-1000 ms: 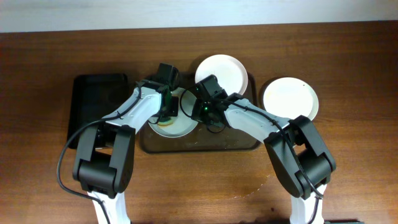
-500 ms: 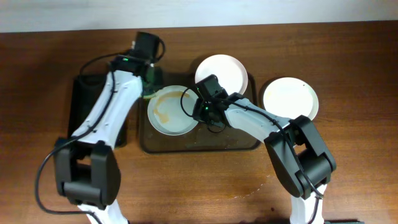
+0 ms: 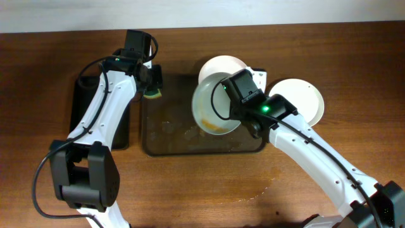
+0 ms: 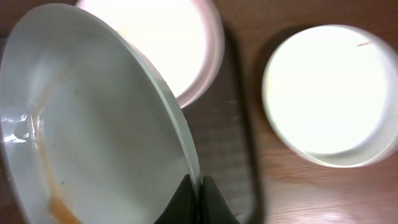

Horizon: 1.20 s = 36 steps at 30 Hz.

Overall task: Clean dirty plates on tray and stack at the side
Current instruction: 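Lift the pale blue plate with the right gripper and stack it on the cleaned plate, then drag the last white plate toward the tray center with the right gripper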

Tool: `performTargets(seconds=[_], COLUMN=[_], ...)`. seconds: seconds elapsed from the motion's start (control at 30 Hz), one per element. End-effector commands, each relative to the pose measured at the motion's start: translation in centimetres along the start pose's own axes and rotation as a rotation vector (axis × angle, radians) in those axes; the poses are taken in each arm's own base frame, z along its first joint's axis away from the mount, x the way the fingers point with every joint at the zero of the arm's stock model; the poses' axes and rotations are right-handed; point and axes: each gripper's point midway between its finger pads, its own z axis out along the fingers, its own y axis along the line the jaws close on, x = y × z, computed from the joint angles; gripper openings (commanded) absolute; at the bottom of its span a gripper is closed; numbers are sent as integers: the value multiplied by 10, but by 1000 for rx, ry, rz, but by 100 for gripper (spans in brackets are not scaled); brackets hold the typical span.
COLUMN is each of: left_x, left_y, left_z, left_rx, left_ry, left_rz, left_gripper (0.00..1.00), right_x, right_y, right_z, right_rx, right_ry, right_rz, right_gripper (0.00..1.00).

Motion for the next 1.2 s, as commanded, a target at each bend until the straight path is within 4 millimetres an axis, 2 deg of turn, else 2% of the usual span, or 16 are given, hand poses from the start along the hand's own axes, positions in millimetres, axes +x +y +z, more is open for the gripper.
performTargets(seconds=[0.0, 0.1, 0.2, 0.27, 0.33, 0.5, 0.57, 0.6, 0.67, 0.77, 0.87, 0.93, 0.97, 1.07, 1.1, 1.17], left_x=[-3, -5, -4, -4, -4, -4, -4, -4, -4, -3, -3, -3, -4, -4, -4, -4], left_y=[-5, -6, -6, -6, -6, -6, -6, -6, -6, -6, -6, -6, -6, -6, -6, -6], left_z=[-1, -2, -1, -1, -1, -1, -1, -1, -1, -1, -1, -1, -1, -1, -1, -1], left_rx=[39, 43, 43, 43, 43, 43, 43, 43, 43, 42, 42, 42, 42, 43, 43, 43], left_ry=[-7, -14, -13, -13, -13, -13, -12, -12, -12, -10, -9, -10, -10, -11, -11, -14], left_rz=[-7, -6, -6, -6, -6, -6, -6, -6, -6, -6, -6, -6, -6, -6, -6, -6], left_gripper=[1, 1, 1, 1, 1, 1, 1, 1, 1, 1, 1, 1, 1, 1, 1, 1], right_x=[-25, -31, -40, -43, -45, -45, -43, -38, -33, -36, -42, -31, -19, 17, 24, 13], right_y=[-25, -9, 2, 4, 2, 5, 4, 1, -17, -68, -157, -226, -247, -256, -246, -207], right_z=[-21, -58, -113, -138, -148, -144, -126, -86, -37, 12, 37, 54, 69, 116, 129, 134], right_rx=[243, 379, 553, 629, 663, 627, 571, 443, 302, 138, 69, 162, 198, 229, 179, -62], right_ry=[-198, -382, -641, -747, -790, -784, -714, -533, -303, -53, 69, 119, 167, 315, 356, 367], right_rz=[-108, -238, -295, -297, -286, -253, -244, -225, -137, 45, 309, 436, 477, 496, 503, 496], right_gripper=[4, 4, 4, 4, 4, 4, 4, 4, 4, 4, 4, 4, 4, 4, 44, 76])
